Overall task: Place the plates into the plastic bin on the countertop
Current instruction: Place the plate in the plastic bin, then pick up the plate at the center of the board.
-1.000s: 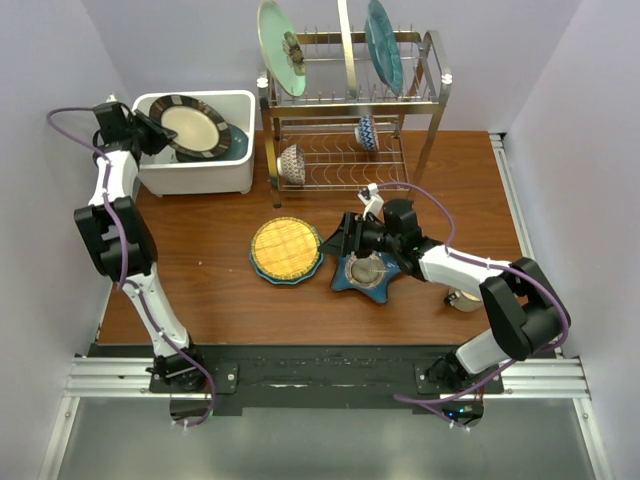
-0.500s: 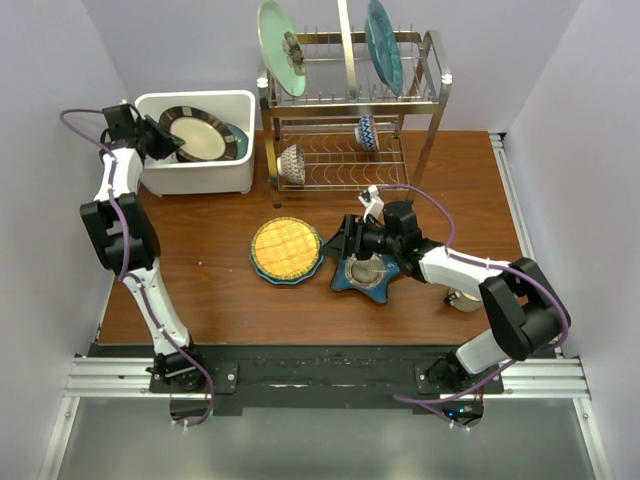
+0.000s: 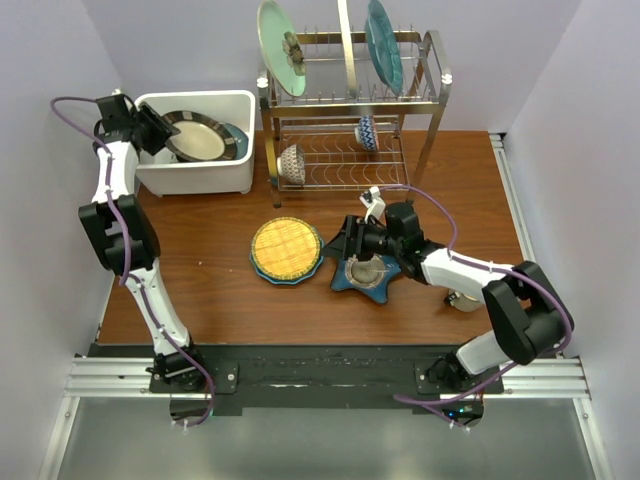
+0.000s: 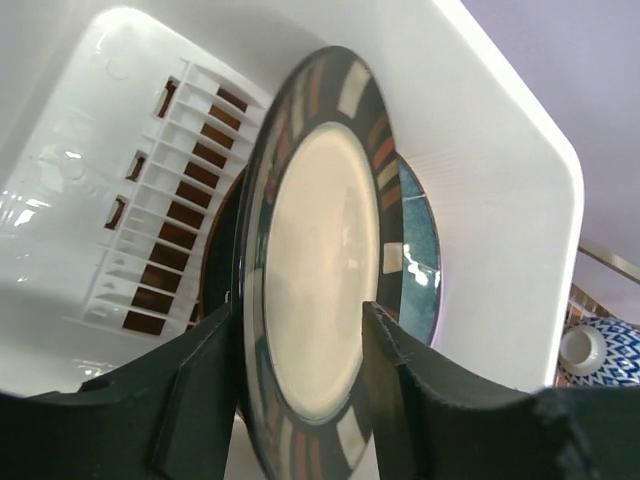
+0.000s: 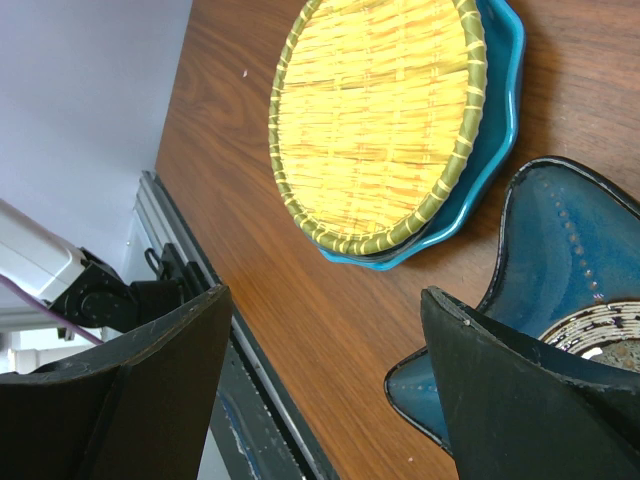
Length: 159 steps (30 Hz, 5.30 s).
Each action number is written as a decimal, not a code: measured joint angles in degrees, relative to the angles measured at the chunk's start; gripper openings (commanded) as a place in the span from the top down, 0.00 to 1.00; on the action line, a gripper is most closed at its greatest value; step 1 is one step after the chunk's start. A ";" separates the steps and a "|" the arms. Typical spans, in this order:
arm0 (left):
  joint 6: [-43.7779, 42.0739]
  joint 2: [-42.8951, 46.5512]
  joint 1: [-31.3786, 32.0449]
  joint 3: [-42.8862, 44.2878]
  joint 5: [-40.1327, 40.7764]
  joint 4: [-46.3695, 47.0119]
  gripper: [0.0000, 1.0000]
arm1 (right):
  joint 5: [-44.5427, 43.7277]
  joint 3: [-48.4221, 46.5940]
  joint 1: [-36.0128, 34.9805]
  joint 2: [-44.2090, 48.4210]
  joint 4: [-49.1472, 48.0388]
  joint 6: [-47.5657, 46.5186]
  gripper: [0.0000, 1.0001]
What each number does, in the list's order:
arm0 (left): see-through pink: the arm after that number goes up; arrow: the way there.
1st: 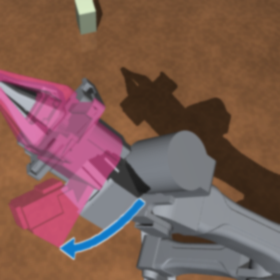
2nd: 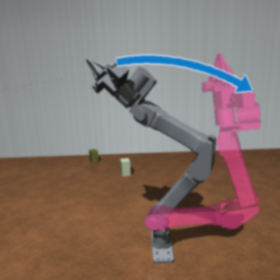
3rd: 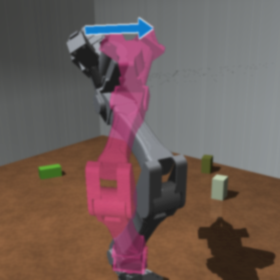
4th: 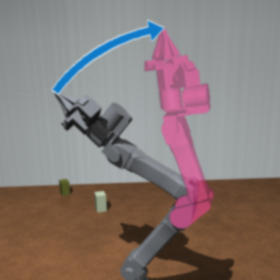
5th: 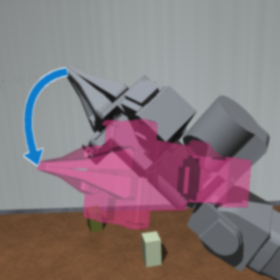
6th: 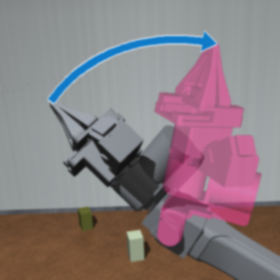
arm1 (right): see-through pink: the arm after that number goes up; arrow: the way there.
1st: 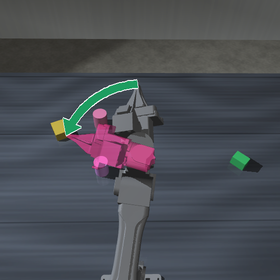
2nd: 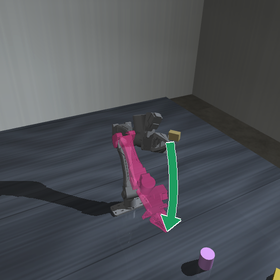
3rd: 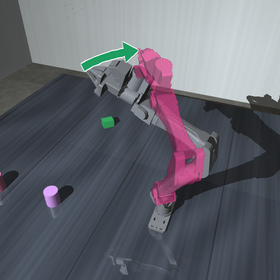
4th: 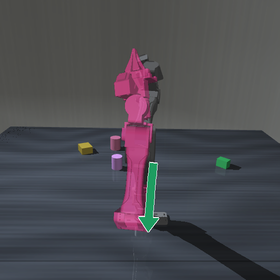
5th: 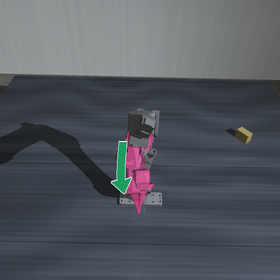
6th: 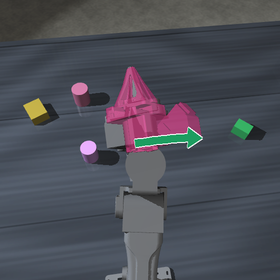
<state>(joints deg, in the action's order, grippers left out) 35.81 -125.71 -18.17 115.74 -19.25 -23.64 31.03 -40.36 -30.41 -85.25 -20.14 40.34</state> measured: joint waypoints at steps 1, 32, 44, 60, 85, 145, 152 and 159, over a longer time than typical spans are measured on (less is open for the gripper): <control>-0.17 0.02 0.00 0.17 0.31 -0.44 0.41 | 0.00 0.02 0.00 0.20 -0.02 0.02 0.20; -7.02 15.69 1.18 -2.84 12.50 -5.92 0.22 | 0.00 0.28 0.00 2.38 0.07 0.13 0.20; -9.11 31.89 8.26 -16.61 8.02 -1.77 0.22 | 0.02 0.28 0.00 2.12 0.04 0.17 0.21; -10.05 48.50 10.71 -48.50 1.33 1.73 0.22 | -0.46 -0.37 -0.17 -4.24 0.61 2.34 0.33; -9.29 48.50 23.91 -63.36 1.73 7.58 0.22 | -0.96 -4.11 -1.14 -16.65 -6.56 7.26 0.57; -7.93 42.69 28.39 -68.83 6.03 9.88 0.41 | -2.82 -7.19 -1.90 -24.26 -16.33 12.81 0.73; -7.89 42.14 28.46 -70.23 5.90 11.23 0.51 | -2.82 -7.19 -1.88 -24.28 -16.37 12.81 0.73; -7.82 42.18 28.46 -70.69 3.85 12.39 0.53 | -2.82 -7.17 -1.88 -24.28 -16.41 12.83 0.75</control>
<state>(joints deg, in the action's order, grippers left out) 27.99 -83.53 10.28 45.06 -15.40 -11.25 28.21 -47.53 -32.29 -109.54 -36.56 53.17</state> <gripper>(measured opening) 0.474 0.268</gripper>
